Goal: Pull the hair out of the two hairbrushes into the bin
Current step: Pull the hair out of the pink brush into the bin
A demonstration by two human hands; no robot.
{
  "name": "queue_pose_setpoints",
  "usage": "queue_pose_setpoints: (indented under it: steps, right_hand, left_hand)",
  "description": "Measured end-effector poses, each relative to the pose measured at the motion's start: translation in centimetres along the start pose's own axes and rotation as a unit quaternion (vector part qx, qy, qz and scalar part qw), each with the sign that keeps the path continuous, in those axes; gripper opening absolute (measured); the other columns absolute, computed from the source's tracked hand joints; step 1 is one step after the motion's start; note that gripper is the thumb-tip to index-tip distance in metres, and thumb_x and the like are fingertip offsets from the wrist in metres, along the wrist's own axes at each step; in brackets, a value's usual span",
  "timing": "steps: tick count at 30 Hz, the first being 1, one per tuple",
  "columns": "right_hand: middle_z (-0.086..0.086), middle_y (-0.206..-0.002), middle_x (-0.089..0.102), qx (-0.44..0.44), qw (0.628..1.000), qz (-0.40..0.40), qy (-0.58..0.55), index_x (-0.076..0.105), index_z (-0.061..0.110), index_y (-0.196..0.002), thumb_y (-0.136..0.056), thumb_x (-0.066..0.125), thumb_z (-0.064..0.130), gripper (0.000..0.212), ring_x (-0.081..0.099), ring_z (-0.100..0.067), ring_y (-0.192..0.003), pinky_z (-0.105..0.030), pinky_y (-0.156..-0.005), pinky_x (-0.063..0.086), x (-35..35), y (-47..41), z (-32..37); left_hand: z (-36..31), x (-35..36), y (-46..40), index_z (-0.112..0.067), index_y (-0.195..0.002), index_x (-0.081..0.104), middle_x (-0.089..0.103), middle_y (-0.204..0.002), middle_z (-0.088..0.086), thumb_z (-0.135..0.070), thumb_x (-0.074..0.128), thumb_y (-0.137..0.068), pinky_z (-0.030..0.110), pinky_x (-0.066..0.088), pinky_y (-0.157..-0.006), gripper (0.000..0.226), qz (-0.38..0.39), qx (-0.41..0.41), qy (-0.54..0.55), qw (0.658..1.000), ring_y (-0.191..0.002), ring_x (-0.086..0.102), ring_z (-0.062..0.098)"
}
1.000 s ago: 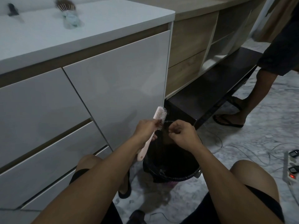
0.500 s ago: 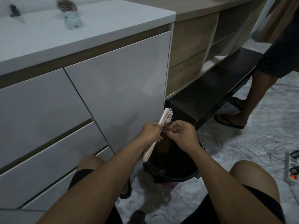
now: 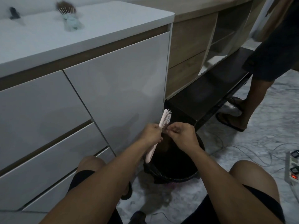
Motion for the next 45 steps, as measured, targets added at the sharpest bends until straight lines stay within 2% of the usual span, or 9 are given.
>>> queue_pose_setpoints:
  steps: [9, 16, 19, 23, 26, 32, 36, 39, 45]
  right_hand:
    - [0.005, -0.082, 0.067, 0.037, 0.999, -0.022, 0.019, 0.065, 0.025, -0.083, -0.086, 0.072, 0.015, 0.012, 0.065, -0.010, -0.082, -0.028, -0.078, 0.054, -0.5, -0.2, -0.4]
    - [0.004, -0.089, 0.071, -0.035, 0.998, 0.006, -0.048, 0.074, 0.016, -0.097, -0.080, 0.079, 0.012, 0.019, 0.067, -0.008, -0.082, -0.024, -0.076, 0.057, 0.0, 0.3, 0.3]
    - [0.004, -0.079, 0.072, 0.004, 0.999, -0.038, -0.038, 0.075, 0.018, -0.086, -0.082, 0.077, 0.014, 0.006, 0.068, -0.008, -0.075, -0.026, -0.073, 0.056, -0.3, 0.0, -0.1]
    - [0.009, -0.072, 0.065, 0.067, 0.994, -0.081, -0.022, 0.070, 0.022, -0.085, -0.085, 0.073, 0.013, 0.010, 0.063, -0.004, -0.071, -0.019, -0.069, 0.050, -1.4, -0.5, -1.0]
    - [0.005, -0.087, 0.069, 0.063, 0.994, -0.025, -0.084, 0.071, 0.021, -0.094, -0.084, 0.072, 0.008, 0.016, 0.068, -0.013, -0.085, -0.030, -0.081, 0.056, -0.6, -0.6, -1.2]
    - [-0.017, -0.104, 0.071, 0.161, 0.922, 0.058, -0.347, 0.058, 0.010, -0.101, -0.085, 0.069, 0.001, 0.022, 0.072, -0.028, -0.088, -0.035, -0.070, 0.056, 1.0, -0.2, -1.5]
    - [-0.015, -0.092, 0.072, 0.166, 0.926, 0.049, -0.335, 0.058, 0.008, -0.106, -0.082, 0.074, 0.001, 0.030, 0.072, -0.023, -0.080, -0.035, -0.073, 0.058, 0.5, -0.2, -1.8]
    - [-0.011, -0.082, 0.070, 0.157, 0.937, 0.031, -0.310, 0.064, 0.005, -0.096, -0.080, 0.074, -0.003, 0.020, 0.070, -0.020, -0.072, -0.034, -0.074, 0.059, 0.3, -0.2, -1.8]
    - [-0.008, -0.081, 0.072, 0.157, 0.945, -0.056, -0.280, 0.069, 0.012, -0.083, -0.081, 0.073, -0.003, 0.016, 0.071, -0.019, -0.078, -0.032, -0.077, 0.059, -0.6, -0.7, -2.0]
  left_hand:
    - [-0.2, -0.8, 0.5, 0.008, -0.114, 0.059, 0.056, -0.064, 0.015, -0.007, 0.039, -0.095, 0.026, 0.045, -0.053, 0.031, -0.007, -0.024, 0.041, 0.999, -0.054, 0.054, 0.021]
    - [-0.3, -0.3, 0.4, 0.009, -0.111, 0.061, 0.055, -0.058, 0.017, -0.008, 0.043, -0.094, 0.028, 0.045, -0.053, 0.030, -0.005, -0.028, 0.076, 0.997, -0.051, 0.054, 0.024]
    - [-0.2, -0.7, 0.3, 0.007, -0.111, 0.060, 0.056, -0.059, 0.019, -0.008, 0.042, -0.094, 0.027, 0.044, -0.052, 0.029, -0.013, -0.030, 0.076, 0.997, -0.050, 0.053, 0.024]
    - [-0.2, -1.4, 0.4, 0.005, -0.100, 0.061, 0.055, -0.059, 0.020, -0.004, 0.044, -0.092, 0.026, 0.042, -0.048, 0.021, -0.010, -0.035, 0.094, 0.995, -0.046, 0.050, 0.023]
    - [-0.3, -1.3, 0.3, 0.006, -0.103, 0.060, 0.053, -0.057, 0.020, -0.004, 0.042, -0.093, 0.021, 0.042, -0.039, 0.023, 0.001, -0.033, 0.096, 0.995, -0.033, 0.051, 0.016]
    - [-0.6, -0.6, 0.5, 0.005, -0.105, 0.063, 0.054, -0.055, 0.015, -0.007, 0.041, -0.094, 0.021, 0.042, -0.040, 0.027, 0.020, 0.000, 0.073, 0.997, -0.035, 0.051, 0.013]
    - [-0.5, -0.8, 0.2, 0.008, -0.107, 0.063, 0.056, -0.054, 0.013, -0.010, 0.042, -0.095, 0.021, 0.043, -0.040, 0.030, 0.011, 0.013, 0.050, 0.999, -0.037, 0.052, 0.013]
    - [-0.4, -1.1, 0.2, 0.009, -0.104, 0.064, 0.056, -0.053, 0.014, -0.009, 0.042, -0.095, 0.017, 0.041, -0.036, 0.030, 0.008, 0.019, 0.044, 0.999, -0.029, 0.050, 0.008]
    - [-0.1, -0.9, 0.0, 0.007, -0.108, 0.064, 0.057, -0.053, 0.013, -0.012, 0.041, -0.097, 0.015, 0.039, -0.036, 0.032, -0.002, 0.009, 0.013, 1.000, -0.035, 0.051, 0.013]
Point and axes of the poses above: each hand's wrist, its own y-axis away from the middle knuckle, its own x-axis out of the palm, z = x × y, the point moved 4 cm from there along -y, towards the middle knuckle
